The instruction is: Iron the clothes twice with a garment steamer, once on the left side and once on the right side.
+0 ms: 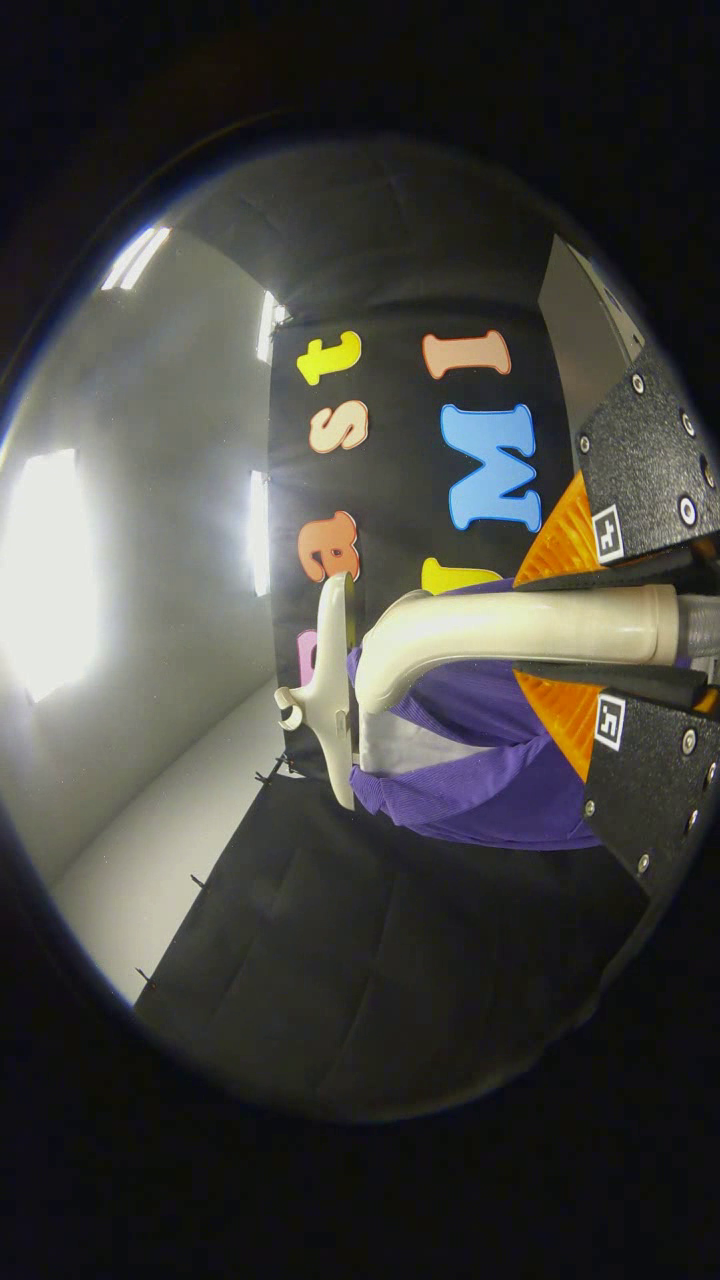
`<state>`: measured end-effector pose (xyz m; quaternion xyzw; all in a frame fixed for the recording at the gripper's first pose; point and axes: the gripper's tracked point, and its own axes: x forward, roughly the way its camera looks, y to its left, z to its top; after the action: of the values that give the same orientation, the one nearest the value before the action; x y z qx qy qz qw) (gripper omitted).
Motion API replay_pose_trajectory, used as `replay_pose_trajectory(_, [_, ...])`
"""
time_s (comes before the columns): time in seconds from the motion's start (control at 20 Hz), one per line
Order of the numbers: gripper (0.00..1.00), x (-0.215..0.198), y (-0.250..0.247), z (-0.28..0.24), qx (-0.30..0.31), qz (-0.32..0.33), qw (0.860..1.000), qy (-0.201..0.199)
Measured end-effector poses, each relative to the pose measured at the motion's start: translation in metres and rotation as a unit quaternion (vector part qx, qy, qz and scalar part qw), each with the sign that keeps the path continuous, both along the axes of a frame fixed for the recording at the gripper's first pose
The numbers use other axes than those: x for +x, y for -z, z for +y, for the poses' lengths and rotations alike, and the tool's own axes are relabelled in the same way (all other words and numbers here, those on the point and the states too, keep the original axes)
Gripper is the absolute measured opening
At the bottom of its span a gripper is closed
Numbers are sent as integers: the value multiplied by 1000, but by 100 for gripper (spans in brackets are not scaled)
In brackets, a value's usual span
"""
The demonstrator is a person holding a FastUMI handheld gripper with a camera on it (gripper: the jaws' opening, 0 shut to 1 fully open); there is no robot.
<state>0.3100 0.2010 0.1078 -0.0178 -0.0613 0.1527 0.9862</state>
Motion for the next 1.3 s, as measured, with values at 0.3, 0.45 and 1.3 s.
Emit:
replay_pose_trajectory(0.3, [33, 27, 22, 31, -33, 21, 999, -2])
replay_pose_trajectory(0.45, [33, 25, 44, 35, -46, 27, 999, -3])
replay_pose_trajectory(1.3, [33, -45, 180, -10, -67, 146, 987, 7])
